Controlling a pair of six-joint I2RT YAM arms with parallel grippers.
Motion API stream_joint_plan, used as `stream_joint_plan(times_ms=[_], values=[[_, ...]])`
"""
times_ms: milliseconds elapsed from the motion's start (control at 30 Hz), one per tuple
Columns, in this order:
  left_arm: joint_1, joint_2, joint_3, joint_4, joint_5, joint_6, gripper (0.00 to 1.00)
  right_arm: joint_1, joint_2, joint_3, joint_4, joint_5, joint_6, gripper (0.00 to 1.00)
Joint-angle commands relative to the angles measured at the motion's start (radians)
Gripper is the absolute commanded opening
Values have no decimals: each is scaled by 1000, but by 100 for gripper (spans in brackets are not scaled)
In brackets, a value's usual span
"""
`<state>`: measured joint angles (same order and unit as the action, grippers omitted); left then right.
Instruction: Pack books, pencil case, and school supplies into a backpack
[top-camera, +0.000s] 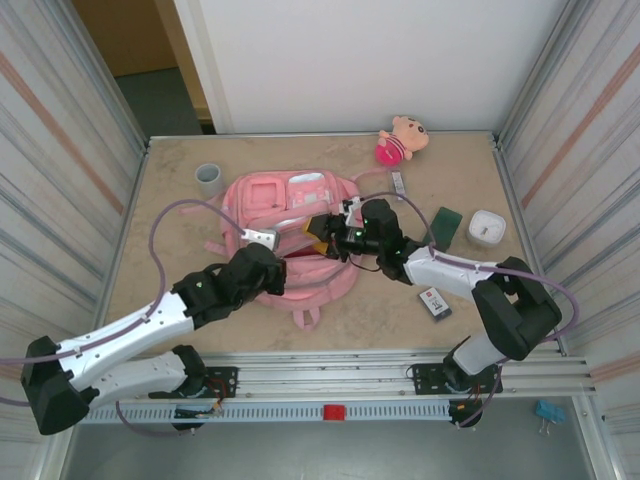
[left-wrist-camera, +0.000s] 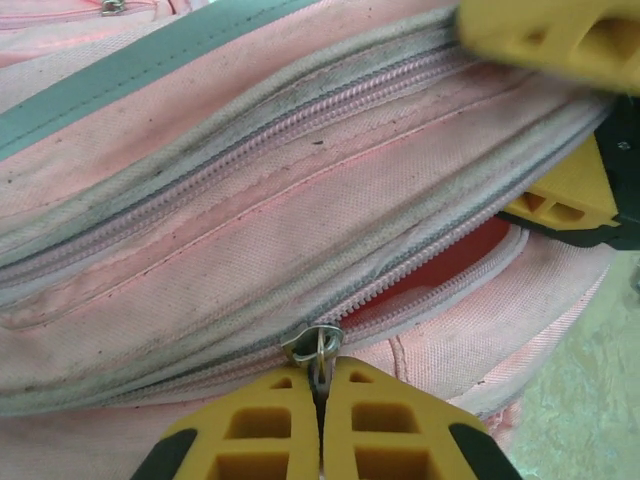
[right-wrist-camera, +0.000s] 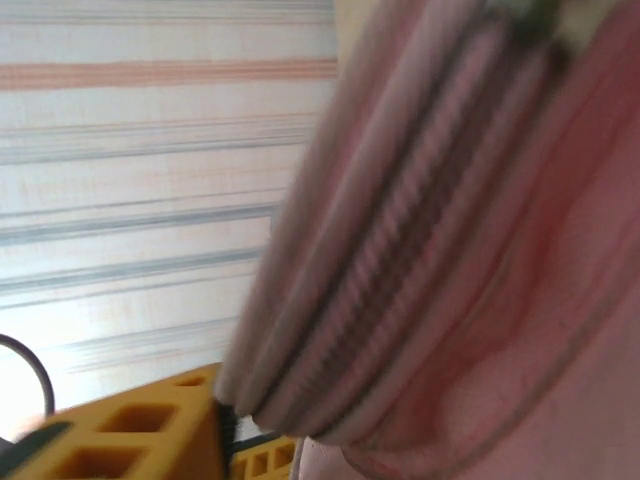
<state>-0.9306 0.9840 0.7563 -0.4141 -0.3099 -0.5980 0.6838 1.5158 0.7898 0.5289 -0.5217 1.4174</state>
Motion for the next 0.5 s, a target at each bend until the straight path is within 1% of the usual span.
stream_joint_plan(times_ms=[0,67,133,233,300,333,367,433,467], values=[[1,3,31,83,5,12,0,-11,-27,-6,32,66,10,26],[2,4,33,47,-26,-2,0,-43,-50,-8,-20,37,-24,14],[1,-1,34,2,-56,-8,0,-93,-78,-15,-76,-2,-66,10],[2,-24,23,-38,-79,-8,0,-195,-119,-6,-213,-71,-160,10],[2,-43,4,-35,-84,-10,0,-248,-120,15,-272,-119,-206,13],[2,-52,-9,-20,-82,-6,0,-262,-117,24,-287,-139,-213,17],[2,-59,-22,7,-75,2,0,-262,-110,34,-286,-152,-208,25],[2,-65,-44,75,-47,34,0,-230,-104,42,-262,-144,-178,49],[2,-62,-49,108,-31,50,0,-203,-103,39,-240,-127,-150,54]])
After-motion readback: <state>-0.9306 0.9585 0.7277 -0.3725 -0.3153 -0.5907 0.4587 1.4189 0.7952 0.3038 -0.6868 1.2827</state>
